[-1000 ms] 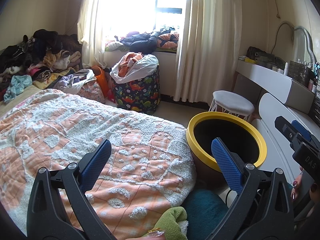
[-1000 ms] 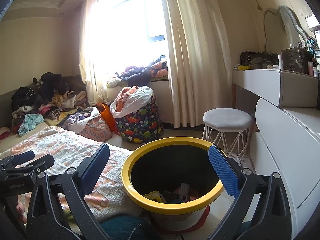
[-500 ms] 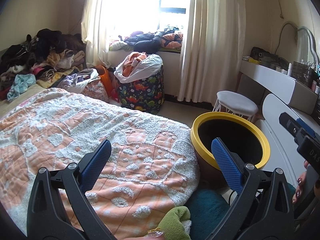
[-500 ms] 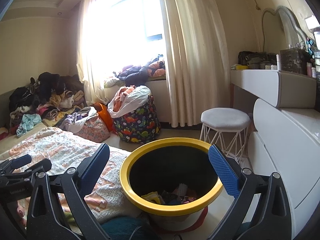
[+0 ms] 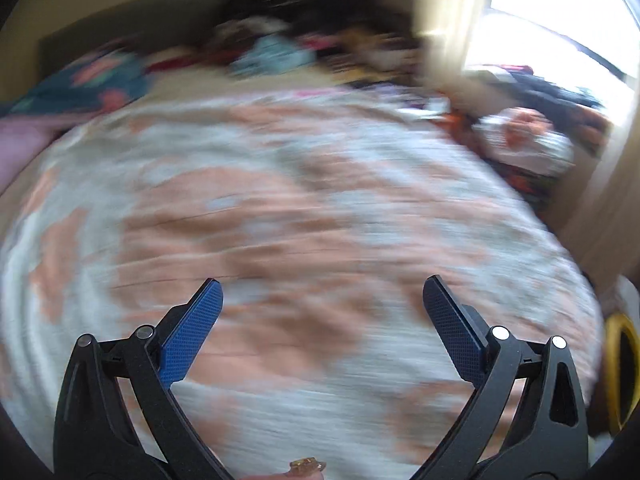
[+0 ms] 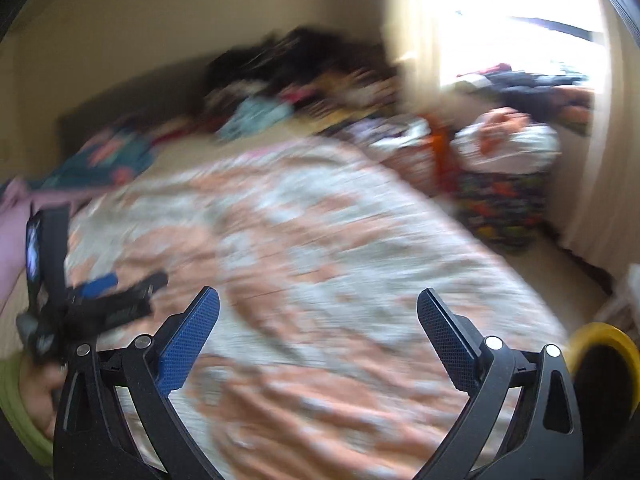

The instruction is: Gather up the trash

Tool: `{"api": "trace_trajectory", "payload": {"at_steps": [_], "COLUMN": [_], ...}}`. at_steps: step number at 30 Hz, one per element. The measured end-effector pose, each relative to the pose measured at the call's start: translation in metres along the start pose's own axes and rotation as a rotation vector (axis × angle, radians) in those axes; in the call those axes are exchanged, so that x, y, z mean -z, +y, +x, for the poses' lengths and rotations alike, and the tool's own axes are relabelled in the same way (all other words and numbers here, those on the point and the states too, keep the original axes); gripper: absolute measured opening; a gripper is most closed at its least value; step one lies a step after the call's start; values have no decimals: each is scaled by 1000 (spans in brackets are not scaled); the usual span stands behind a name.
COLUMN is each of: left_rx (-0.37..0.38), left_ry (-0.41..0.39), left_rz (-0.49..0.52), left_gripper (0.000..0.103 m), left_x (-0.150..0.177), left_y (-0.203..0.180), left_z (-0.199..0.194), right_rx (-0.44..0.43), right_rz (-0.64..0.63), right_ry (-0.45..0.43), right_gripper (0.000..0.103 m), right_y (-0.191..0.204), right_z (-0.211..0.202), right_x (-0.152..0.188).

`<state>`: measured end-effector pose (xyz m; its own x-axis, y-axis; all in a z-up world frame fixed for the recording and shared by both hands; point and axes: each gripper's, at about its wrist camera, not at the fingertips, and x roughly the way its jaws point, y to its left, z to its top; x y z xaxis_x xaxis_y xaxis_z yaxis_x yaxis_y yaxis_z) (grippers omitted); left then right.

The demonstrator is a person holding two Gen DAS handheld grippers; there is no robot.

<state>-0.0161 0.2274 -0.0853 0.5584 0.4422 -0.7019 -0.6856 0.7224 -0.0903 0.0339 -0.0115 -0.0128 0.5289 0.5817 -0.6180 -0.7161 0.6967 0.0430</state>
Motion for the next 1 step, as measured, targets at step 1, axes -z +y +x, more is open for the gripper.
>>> {"api": "trace_trajectory", "payload": {"at_steps": [1], "left_rx": [-94], "left_ry": [26], "left_rz": [-45], "left_gripper": [92], "left_x": [-4], "left_y": [31], "left_z": [14], "right_rx": [-42], "right_rz": [-39], "right_ry": [58], "right_gripper": [96], "right_y": [23], "right_z": [27], "right_x": [-4]}}
